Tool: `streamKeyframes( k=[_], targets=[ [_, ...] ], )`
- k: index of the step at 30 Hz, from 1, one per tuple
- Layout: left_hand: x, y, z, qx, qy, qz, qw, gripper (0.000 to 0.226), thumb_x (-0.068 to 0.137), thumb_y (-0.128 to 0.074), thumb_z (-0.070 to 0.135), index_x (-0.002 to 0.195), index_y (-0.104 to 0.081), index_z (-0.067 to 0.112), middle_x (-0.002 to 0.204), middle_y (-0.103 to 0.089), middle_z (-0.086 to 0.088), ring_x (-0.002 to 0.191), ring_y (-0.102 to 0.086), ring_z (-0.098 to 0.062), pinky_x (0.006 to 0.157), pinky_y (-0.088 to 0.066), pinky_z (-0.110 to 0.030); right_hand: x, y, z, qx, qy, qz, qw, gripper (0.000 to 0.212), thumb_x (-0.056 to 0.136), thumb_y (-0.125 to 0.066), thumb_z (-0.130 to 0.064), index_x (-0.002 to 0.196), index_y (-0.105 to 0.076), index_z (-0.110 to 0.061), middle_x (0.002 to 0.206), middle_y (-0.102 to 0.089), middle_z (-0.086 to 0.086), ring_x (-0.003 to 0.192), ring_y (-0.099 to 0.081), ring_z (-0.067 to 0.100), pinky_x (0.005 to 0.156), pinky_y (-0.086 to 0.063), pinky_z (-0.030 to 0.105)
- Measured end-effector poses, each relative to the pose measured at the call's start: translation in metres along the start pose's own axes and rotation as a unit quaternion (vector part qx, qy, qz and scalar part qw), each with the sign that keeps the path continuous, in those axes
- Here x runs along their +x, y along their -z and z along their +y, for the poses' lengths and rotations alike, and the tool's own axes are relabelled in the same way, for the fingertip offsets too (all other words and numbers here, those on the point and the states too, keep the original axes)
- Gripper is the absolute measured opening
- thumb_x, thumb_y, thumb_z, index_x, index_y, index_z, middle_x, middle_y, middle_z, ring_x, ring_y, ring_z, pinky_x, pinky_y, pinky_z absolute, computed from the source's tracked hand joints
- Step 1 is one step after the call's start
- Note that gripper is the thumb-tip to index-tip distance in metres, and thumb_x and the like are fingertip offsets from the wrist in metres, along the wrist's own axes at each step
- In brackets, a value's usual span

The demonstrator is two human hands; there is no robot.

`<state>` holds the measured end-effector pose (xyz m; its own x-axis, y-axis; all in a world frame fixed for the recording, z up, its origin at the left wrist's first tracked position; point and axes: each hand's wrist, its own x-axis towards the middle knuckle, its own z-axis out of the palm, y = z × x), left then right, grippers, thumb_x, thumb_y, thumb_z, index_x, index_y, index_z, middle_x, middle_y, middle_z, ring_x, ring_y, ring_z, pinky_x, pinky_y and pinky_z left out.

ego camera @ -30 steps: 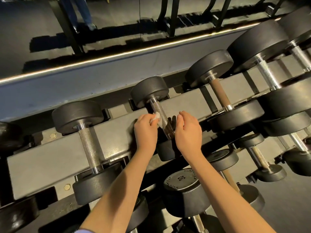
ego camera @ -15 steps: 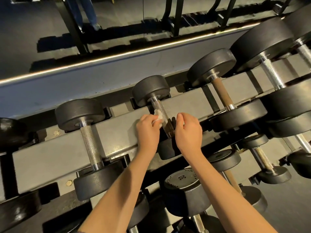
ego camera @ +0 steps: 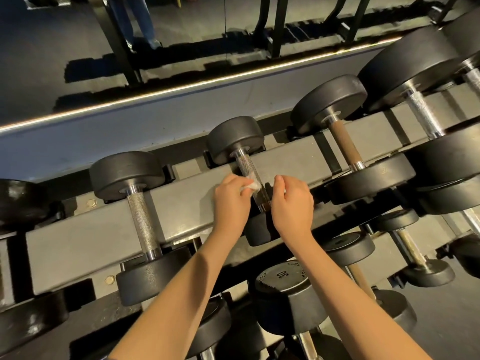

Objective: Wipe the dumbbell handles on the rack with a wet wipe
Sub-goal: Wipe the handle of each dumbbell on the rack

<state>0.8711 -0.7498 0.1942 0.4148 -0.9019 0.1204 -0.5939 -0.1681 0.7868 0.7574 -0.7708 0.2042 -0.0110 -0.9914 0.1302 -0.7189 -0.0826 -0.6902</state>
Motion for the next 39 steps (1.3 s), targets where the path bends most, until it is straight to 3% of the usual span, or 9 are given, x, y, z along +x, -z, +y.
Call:
streamKeyframes(
  k=[3, 7, 12, 15, 21, 26, 31, 36, 39],
  targets=[
    [0.002, 0.01, 0.0, -0.007, -0.005, -0.004, 1.0, 0.015, 0.088, -0.061, 0.004, 0.096, -0.073, 0.009, 0.092, -0.06, 0.002, 0.08, -0.052, -0.005, 0.072, -0.033, 0.002, -0.001, 0.0, 0.0, -0.001, 0.0, 0.0, 1.0, 0.031, 0.099, -0.035, -0.031, 0.071, -0.046, -0.024, 0.07, -0.05, -0.008, 0.079, -0.051, 0.015, 0.075, -0.044, 0.037],
    [0.036, 0.013, 0.007, -0.006, 0.038, 0.063, 0.997, 0.017, 0.092, -0.058, 0.008, 0.102, -0.07, 0.008, 0.103, -0.058, -0.005, 0.084, -0.045, -0.004, 0.073, -0.028, 0.004, -0.001, -0.001, 0.002, -0.001, 0.001, 0.007, 1.0, 0.034, 0.1, -0.035, -0.031, 0.069, -0.047, -0.023, 0.07, -0.052, -0.006, 0.078, -0.052, 0.015, 0.075, -0.045, 0.037],
    [0.013, -0.002, 0.007, 0.006, 0.029, 0.042, 0.999, 0.019, 0.093, -0.058, 0.011, 0.107, -0.07, 0.006, 0.1, -0.058, -0.004, 0.086, -0.052, -0.013, 0.068, -0.034, -0.008, -0.001, -0.001, 0.001, 0.0, 0.004, 0.011, 1.0, 0.032, 0.099, -0.035, -0.03, 0.069, -0.044, -0.024, 0.067, -0.047, -0.009, 0.077, -0.052, 0.016, 0.074, -0.045, 0.039],
    [0.004, -0.002, 0.002, 0.003, 0.013, 0.021, 1.0, 0.021, 0.093, -0.059, 0.011, 0.109, -0.07, 0.005, 0.101, -0.059, -0.006, 0.09, -0.055, -0.017, 0.076, -0.036, -0.015, -0.001, -0.001, 0.0, 0.002, 0.009, 0.018, 1.0, 0.032, 0.099, -0.036, -0.029, 0.069, -0.046, -0.023, 0.067, -0.046, -0.01, 0.077, -0.052, 0.017, 0.074, -0.046, 0.041],
    [0.002, -0.004, 0.006, -0.021, 0.021, 0.004, 1.0, 0.036, 0.089, -0.067, 0.021, 0.122, -0.063, 0.007, 0.112, -0.051, -0.004, 0.096, -0.046, -0.008, 0.08, -0.031, -0.012, 0.001, -0.003, -0.001, -0.034, 0.006, 0.01, 0.999, 0.048, 0.094, -0.023, -0.041, 0.095, -0.065, -0.016, 0.095, -0.066, -0.002, 0.096, -0.056, 0.016, 0.085, -0.046, 0.044],
    [0.011, -0.001, 0.006, -0.001, 0.005, 0.016, 1.0, 0.019, 0.093, -0.06, 0.016, 0.107, -0.071, 0.011, 0.102, -0.058, -0.004, 0.09, -0.052, -0.011, 0.072, -0.032, -0.007, 0.0, -0.001, -0.004, -0.053, 0.002, 0.001, 0.999, 0.045, 0.097, -0.03, -0.038, 0.113, -0.064, -0.013, 0.114, -0.065, 0.002, 0.109, -0.055, 0.019, 0.094, -0.044, 0.042],
    [0.041, 0.008, 0.01, -0.007, 0.055, 0.101, 0.993, 0.015, 0.09, -0.062, 0.014, 0.099, -0.072, 0.011, 0.094, -0.063, -0.001, 0.082, -0.047, -0.004, 0.066, -0.03, 0.002, -0.001, -0.001, -0.003, -0.058, -0.017, 0.006, 0.998, 0.04, 0.099, -0.037, -0.036, 0.119, -0.062, -0.012, 0.12, -0.063, 0.002, 0.115, -0.052, 0.017, 0.098, -0.04, 0.037],
    [0.011, -0.006, 0.007, -0.011, 0.047, 0.078, 0.996, 0.021, 0.093, -0.059, 0.015, 0.072, -0.064, 0.013, 0.07, -0.053, 0.003, 0.064, -0.043, -0.001, 0.059, -0.031, -0.012, -0.002, 0.0, -0.003, -0.049, -0.01, 0.013, 0.999, 0.036, 0.099, -0.04, -0.033, 0.113, -0.064, -0.012, 0.112, -0.066, 0.002, 0.108, -0.055, 0.017, 0.093, -0.043, 0.037],
    [-0.004, -0.001, -0.003, 0.004, 0.02, 0.022, 1.0, 0.015, 0.091, -0.063, 0.017, 0.082, -0.071, 0.008, 0.076, -0.058, 0.004, 0.065, -0.045, 0.002, 0.063, -0.034, -0.005, -0.003, 0.0, -0.003, -0.041, -0.004, 0.019, 0.999, 0.034, 0.099, -0.04, -0.032, 0.109, -0.066, -0.013, 0.107, -0.067, 0.001, 0.103, -0.056, 0.016, 0.089, -0.044, 0.037]
  ],
)
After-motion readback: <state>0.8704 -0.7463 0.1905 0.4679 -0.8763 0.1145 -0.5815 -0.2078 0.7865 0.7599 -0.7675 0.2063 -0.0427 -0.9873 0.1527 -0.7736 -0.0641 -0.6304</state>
